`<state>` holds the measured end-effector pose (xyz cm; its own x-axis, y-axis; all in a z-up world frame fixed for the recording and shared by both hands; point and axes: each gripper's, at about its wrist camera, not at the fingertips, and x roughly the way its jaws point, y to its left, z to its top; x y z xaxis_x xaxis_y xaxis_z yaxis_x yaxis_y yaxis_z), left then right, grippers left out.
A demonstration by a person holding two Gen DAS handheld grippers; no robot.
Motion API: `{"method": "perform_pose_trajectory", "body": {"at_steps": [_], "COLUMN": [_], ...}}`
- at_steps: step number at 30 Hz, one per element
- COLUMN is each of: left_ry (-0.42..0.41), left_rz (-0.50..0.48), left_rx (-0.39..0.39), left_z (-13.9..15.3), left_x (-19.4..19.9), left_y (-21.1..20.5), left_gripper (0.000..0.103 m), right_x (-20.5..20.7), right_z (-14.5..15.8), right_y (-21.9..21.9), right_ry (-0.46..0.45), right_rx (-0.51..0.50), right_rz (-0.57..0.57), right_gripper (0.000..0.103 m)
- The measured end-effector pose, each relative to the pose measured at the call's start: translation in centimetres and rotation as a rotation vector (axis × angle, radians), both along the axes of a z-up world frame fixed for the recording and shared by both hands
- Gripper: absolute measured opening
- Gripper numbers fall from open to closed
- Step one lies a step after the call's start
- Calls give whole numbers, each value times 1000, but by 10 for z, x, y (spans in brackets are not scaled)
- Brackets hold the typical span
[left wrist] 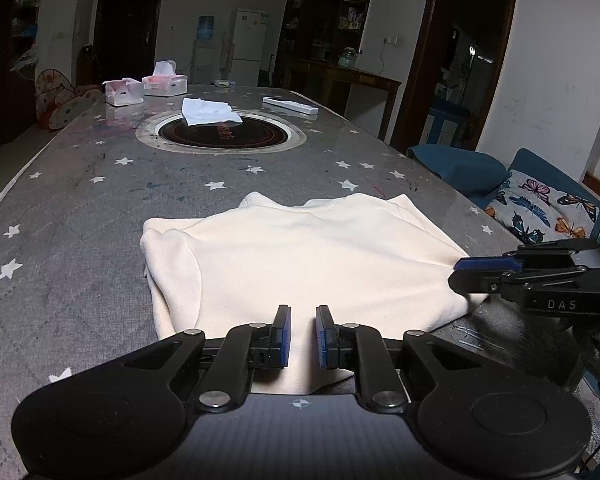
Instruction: Fold clothes
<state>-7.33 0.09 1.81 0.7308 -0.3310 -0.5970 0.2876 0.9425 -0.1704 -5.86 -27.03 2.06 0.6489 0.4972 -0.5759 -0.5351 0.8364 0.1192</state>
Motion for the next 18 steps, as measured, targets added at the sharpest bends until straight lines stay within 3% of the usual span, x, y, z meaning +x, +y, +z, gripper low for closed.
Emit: {"method": "perform_pose_trajectory", "body": {"at_steps": [6,10,15,18], "left_ry": [1,4,4,3], "left_rz": [-1,3,2,2], "left_rx": [-1,-6,-7,-8], "left_z": [0,0,0,0], "left_x": [0,-1,0,0], "left_y": [0,1,1,2], "left_gripper": [16,16,16,16], "right_x": [9,26,31,36], "right_z": [9,-3,0,1], "right_y": [1,2,-7,-16], "right_ry": [-11,56,80,74], "right_rx": [17,37,108,120], "right_rz": [-7,-36,-44,-106], "right_gripper": [18,14,14,15]}}
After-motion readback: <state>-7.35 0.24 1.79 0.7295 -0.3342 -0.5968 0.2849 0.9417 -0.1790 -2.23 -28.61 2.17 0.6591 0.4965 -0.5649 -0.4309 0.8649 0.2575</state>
